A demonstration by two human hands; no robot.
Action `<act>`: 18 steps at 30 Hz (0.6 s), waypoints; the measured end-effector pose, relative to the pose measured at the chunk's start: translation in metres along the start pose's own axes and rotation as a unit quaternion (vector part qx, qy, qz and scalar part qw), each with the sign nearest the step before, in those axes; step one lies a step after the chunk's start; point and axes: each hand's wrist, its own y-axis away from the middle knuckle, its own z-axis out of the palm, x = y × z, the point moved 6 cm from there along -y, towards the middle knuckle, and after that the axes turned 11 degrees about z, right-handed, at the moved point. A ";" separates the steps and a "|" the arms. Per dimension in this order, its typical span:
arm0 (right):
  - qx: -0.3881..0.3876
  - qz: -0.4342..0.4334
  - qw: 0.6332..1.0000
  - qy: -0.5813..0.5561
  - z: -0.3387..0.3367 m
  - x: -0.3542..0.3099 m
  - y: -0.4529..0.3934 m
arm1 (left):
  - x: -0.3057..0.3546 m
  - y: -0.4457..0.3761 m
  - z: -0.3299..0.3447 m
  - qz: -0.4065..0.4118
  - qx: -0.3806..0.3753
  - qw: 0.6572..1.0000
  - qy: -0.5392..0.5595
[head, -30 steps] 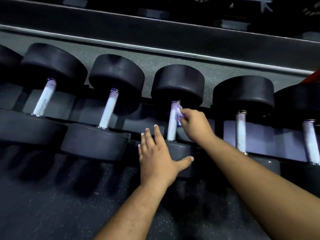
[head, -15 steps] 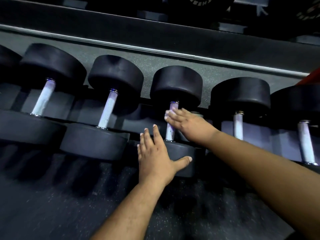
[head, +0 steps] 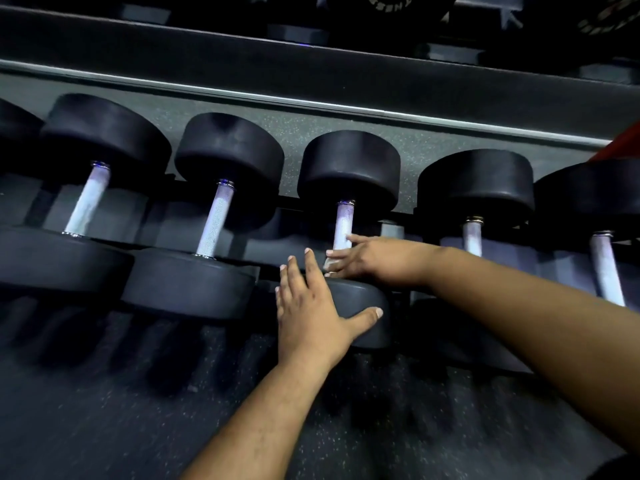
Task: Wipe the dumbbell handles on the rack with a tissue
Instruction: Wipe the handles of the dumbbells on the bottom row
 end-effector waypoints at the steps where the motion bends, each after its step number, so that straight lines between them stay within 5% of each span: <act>1: 0.008 -0.010 1.000 -0.023 -0.002 0.002 0.009 | 0.000 0.000 0.000 0.000 -0.001 1.000 0.000; 5: -0.022 0.044 0.999 -0.014 0.005 0.017 0.036 | 0.000 0.000 0.000 0.001 0.001 1.000 0.001; 7: 0.079 0.181 0.973 -0.122 -0.002 0.038 0.039 | 0.000 -0.002 0.001 -0.002 0.000 1.000 0.001; 10: 0.269 0.388 0.799 -0.371 -0.003 0.073 0.032 | 0.003 -0.003 0.000 -0.008 0.006 1.000 -0.011; 12: 0.243 0.385 0.681 -0.573 0.012 0.060 0.009 | 0.002 -0.002 0.000 -0.012 0.010 1.000 -0.013; 13: 0.212 0.387 0.651 -0.617 0.024 0.052 0.000 | 0.002 -0.002 0.001 -0.010 0.008 1.000 -0.016; 14: 0.169 0.401 0.647 -0.625 0.032 0.043 -0.004 | 0.003 -0.002 0.001 -0.010 0.010 1.000 -0.017; 17: 0.046 0.422 0.711 -0.561 0.049 0.029 0.001 | 0.002 -0.003 0.001 -0.013 0.016 1.000 -0.023; 18: 0.040 0.419 0.683 -0.597 0.049 0.032 0.002 | 0.001 -0.004 0.001 -0.014 0.018 0.999 -0.025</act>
